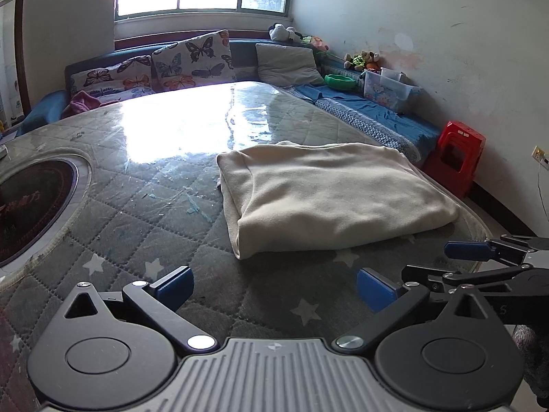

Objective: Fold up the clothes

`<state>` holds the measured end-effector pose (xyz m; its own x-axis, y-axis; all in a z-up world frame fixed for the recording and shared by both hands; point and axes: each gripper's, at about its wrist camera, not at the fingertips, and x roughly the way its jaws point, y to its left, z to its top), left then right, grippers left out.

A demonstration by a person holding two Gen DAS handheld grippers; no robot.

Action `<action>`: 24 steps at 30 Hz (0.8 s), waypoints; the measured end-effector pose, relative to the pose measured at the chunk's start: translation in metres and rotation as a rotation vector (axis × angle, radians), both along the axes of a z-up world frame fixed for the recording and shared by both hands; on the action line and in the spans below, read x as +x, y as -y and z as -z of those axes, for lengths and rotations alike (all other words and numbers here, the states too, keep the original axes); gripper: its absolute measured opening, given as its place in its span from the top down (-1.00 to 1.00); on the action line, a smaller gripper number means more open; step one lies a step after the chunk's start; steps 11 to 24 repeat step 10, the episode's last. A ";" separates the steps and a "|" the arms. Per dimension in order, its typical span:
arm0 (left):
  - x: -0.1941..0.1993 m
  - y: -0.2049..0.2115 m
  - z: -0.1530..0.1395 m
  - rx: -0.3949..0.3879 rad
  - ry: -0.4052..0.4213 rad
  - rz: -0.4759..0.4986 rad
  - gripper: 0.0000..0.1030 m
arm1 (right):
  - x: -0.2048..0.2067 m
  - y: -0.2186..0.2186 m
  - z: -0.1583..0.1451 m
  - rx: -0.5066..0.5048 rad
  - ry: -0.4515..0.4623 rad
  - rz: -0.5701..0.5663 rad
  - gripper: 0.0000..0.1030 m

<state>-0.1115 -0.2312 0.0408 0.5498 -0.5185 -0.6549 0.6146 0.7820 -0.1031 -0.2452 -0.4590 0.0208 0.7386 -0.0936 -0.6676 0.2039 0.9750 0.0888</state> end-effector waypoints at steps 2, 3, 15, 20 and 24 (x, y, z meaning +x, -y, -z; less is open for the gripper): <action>-0.002 0.000 0.000 0.000 0.001 -0.003 -1.00 | -0.001 0.000 0.000 0.003 0.003 0.003 -0.57; -0.003 -0.001 0.000 -0.001 0.002 -0.004 -1.00 | -0.002 -0.001 -0.001 0.004 0.005 0.003 -0.58; -0.008 -0.004 0.002 -0.006 0.001 -0.018 -1.00 | -0.009 -0.004 -0.002 0.003 0.020 0.010 -0.75; -0.008 -0.004 0.002 -0.006 0.001 -0.018 -1.00 | -0.009 -0.004 -0.002 0.003 0.020 0.010 -0.75; -0.008 -0.004 0.002 -0.006 0.001 -0.018 -1.00 | -0.009 -0.004 -0.002 0.003 0.020 0.010 -0.75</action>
